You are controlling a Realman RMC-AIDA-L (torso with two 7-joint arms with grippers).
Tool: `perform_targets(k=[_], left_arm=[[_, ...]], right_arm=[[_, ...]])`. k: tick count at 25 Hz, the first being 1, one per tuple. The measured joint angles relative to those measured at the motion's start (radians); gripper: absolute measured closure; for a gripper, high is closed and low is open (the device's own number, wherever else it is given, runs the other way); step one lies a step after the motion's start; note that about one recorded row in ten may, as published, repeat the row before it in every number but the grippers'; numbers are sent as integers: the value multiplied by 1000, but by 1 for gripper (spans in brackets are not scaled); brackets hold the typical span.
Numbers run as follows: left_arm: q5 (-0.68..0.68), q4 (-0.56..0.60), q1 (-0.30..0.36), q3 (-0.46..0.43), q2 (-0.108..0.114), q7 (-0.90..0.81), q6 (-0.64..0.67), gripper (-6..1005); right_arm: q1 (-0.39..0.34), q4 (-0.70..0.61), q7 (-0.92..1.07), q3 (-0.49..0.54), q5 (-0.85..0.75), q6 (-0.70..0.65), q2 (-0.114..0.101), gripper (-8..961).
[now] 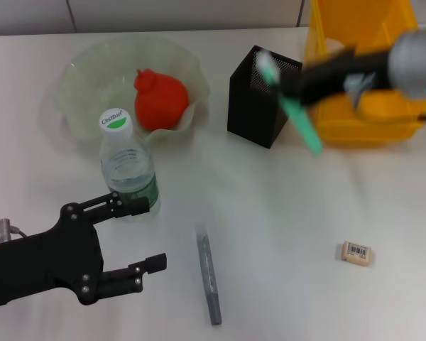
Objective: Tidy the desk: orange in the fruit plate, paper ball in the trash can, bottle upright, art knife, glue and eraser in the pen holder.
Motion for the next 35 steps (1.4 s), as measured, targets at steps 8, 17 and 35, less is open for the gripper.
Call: perform_targets(k=[8,17,35], left_arm=[[2,-6,0,1,0,5,2,233],[2,-11,-8,1,0,6,5,233],[2,-11,-9,2,0,6,16,234]], right_arm=[[-104,303,-843,44,813,358,0,765],[87,890,-1449,57,1307,283,-4,743],[-1,732,-1226,102,1049,174,-5,616]])
